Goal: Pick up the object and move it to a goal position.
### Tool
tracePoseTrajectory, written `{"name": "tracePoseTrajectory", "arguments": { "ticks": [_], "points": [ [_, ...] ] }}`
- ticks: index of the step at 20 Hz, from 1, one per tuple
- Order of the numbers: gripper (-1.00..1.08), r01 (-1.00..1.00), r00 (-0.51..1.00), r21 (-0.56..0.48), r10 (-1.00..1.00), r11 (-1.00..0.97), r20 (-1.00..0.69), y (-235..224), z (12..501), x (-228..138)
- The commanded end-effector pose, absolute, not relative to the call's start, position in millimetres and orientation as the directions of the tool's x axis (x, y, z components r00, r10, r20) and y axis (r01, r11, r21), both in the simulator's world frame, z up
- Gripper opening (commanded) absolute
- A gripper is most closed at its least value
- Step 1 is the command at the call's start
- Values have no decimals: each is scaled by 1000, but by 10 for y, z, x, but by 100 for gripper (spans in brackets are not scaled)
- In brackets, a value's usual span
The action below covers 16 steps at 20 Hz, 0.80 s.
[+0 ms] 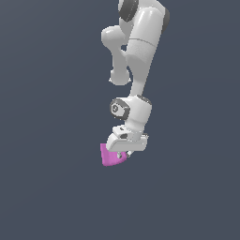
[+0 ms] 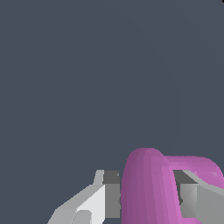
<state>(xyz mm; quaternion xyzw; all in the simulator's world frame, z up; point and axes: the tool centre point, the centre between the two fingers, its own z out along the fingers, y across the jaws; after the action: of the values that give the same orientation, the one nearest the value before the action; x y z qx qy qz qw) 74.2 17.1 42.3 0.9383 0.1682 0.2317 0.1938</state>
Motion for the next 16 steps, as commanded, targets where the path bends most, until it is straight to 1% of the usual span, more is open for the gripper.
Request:
{"name": "tracePoseTrajectory", "arguments": {
  "ticks": [1,9,16],
  "points": [
    [-100,226,836,442,406,-868,370,173,424,743],
    [-100,226,836,442,406,-868,370,122,594,793],
    [-100,226,835,444,407,-867,370,0,1037,925]
  ]
}}
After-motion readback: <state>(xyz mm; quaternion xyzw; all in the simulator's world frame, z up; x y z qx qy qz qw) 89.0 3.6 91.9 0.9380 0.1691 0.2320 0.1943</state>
